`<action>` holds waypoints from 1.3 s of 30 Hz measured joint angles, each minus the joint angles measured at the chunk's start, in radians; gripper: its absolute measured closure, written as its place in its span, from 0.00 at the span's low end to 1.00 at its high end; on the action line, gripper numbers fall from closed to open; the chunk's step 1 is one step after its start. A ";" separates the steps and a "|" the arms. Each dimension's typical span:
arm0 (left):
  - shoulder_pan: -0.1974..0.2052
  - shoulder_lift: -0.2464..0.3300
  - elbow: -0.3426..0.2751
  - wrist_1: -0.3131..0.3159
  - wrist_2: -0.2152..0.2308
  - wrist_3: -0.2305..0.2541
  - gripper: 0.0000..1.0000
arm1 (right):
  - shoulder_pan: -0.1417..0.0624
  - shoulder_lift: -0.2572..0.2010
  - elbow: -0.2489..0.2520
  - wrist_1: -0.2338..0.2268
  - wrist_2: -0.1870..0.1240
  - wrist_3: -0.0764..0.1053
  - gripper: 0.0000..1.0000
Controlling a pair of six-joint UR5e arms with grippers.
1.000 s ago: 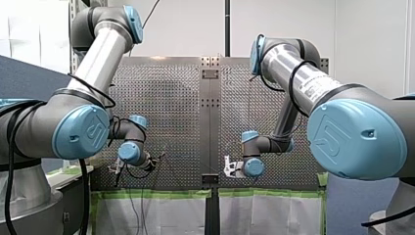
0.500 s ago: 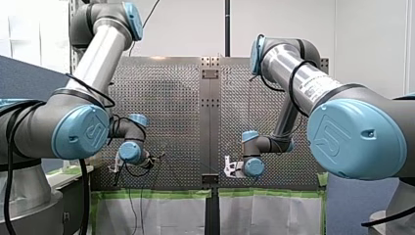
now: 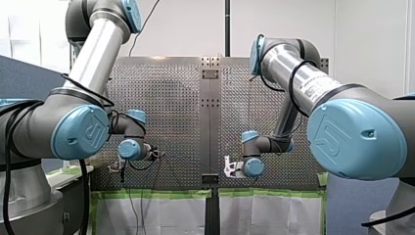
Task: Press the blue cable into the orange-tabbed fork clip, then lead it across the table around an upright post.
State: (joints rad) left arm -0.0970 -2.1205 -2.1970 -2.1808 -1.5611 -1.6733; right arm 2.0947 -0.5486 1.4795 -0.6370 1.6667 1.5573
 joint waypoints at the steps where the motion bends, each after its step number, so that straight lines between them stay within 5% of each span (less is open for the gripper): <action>1: -0.002 0.000 -0.001 -0.003 -0.005 0.002 0.00 | 0.000 0.000 0.000 0.000 0.000 0.000 1.00; 16: -0.016 -0.056 -0.006 -0.004 -0.054 0.036 0.00 | 0.000 0.000 0.000 -0.001 -0.001 0.001 1.00; 39: -0.024 -0.056 -0.005 0.016 -0.055 0.035 0.00 | 0.000 0.000 0.000 0.000 -0.001 0.006 1.00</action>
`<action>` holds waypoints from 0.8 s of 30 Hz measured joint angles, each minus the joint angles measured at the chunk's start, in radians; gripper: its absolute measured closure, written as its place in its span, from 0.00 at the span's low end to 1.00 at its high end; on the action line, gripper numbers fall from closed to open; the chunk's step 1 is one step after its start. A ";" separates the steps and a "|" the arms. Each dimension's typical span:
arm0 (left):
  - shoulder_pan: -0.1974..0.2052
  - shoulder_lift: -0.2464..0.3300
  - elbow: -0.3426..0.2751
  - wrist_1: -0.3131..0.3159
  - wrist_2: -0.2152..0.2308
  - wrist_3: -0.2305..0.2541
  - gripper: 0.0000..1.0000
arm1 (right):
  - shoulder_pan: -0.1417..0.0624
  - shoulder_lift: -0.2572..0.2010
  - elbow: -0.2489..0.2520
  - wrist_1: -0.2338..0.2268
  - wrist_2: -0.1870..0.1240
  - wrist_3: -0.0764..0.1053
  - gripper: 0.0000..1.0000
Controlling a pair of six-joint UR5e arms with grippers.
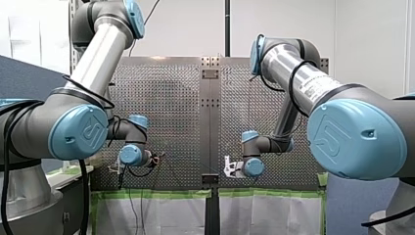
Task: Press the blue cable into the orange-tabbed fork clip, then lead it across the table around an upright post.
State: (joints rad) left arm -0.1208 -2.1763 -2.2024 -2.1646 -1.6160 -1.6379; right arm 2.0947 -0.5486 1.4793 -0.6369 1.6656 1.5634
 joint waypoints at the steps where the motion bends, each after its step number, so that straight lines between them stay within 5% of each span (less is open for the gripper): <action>1: 0.000 0.000 0.000 0.000 0.000 0.000 0.00 | 0.000 0.000 0.000 0.000 0.000 0.000 1.00; 12: -0.002 0.000 0.000 -0.012 -0.004 0.002 0.00 | 0.000 0.000 0.000 0.000 -0.002 0.000 1.00; 17: -0.006 0.001 0.008 -0.054 -0.026 -0.035 0.00 | 0.000 0.000 0.000 0.000 -0.003 -0.001 1.00; 24: -0.020 0.001 0.012 -0.066 0.023 -0.079 0.00 | 0.000 0.000 0.000 0.001 -0.003 0.000 1.00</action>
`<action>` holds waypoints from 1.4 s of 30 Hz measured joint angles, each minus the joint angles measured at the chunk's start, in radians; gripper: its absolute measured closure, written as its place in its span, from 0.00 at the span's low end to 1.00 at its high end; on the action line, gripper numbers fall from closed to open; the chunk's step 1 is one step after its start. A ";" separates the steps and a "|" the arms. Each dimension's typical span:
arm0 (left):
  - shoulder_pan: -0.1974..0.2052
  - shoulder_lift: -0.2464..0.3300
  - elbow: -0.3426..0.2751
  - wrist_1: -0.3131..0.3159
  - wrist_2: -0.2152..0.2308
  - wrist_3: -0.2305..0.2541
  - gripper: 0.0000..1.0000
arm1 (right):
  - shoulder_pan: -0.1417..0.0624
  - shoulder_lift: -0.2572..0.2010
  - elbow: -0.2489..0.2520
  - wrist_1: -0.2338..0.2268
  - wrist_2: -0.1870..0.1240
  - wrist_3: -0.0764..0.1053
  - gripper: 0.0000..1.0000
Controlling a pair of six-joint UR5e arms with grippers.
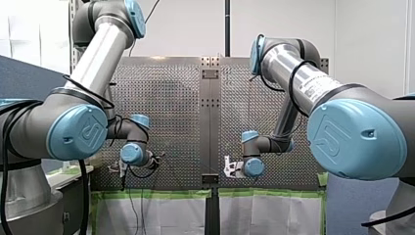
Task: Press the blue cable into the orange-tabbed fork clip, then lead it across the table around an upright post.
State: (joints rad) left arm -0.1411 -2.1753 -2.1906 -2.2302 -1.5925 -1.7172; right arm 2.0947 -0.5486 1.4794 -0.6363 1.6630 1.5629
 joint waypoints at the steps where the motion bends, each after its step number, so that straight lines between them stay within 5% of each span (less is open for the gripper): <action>1: -0.003 0.000 0.000 0.002 0.009 -0.001 0.00 | 0.000 0.000 0.000 0.000 0.000 0.000 1.00; 10: -0.049 0.000 0.016 0.021 0.011 0.013 0.00 | 0.000 0.000 0.000 -0.002 0.001 0.001 1.00; 29: -0.219 -0.014 0.186 -0.059 -0.172 0.016 0.00 | 0.000 0.001 0.000 -0.001 0.000 -0.003 1.00; 42: -0.234 -0.115 0.269 -0.085 -0.305 0.030 0.00 | 0.002 0.002 0.000 0.001 0.000 -0.006 1.00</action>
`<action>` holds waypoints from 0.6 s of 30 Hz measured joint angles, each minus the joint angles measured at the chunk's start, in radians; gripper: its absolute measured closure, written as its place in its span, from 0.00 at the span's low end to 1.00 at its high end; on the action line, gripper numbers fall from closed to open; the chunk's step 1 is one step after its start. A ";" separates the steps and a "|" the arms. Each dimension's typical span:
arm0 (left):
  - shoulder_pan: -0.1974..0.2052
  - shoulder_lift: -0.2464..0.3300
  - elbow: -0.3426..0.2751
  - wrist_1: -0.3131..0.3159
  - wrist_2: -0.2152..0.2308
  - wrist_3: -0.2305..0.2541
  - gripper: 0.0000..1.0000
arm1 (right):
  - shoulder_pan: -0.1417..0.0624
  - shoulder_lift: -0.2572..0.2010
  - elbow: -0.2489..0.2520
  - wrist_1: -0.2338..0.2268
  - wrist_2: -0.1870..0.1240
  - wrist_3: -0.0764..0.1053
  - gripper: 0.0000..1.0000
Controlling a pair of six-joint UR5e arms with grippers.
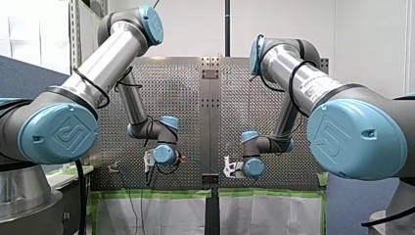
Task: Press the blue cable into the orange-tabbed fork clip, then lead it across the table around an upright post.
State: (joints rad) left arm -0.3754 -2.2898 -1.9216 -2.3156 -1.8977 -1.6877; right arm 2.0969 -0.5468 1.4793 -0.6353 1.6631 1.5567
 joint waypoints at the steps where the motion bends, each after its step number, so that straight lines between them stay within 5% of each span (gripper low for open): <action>1: 0.001 -0.001 0.005 -0.004 -0.007 0.002 0.00 | 0.000 0.000 0.000 0.000 0.000 0.000 1.00; 8: 0.002 -0.004 0.040 -0.021 -0.064 0.015 0.00 | 0.003 0.000 0.000 0.000 0.000 -0.001 1.00; 18: 0.008 -0.005 0.069 -0.031 -0.083 0.024 0.00 | 0.004 0.000 0.000 -0.001 0.001 -0.001 1.00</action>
State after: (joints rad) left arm -0.3675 -2.2949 -1.8524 -2.3470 -1.9809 -1.6638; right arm 2.1011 -0.5465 1.4793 -0.6368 1.6639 1.5559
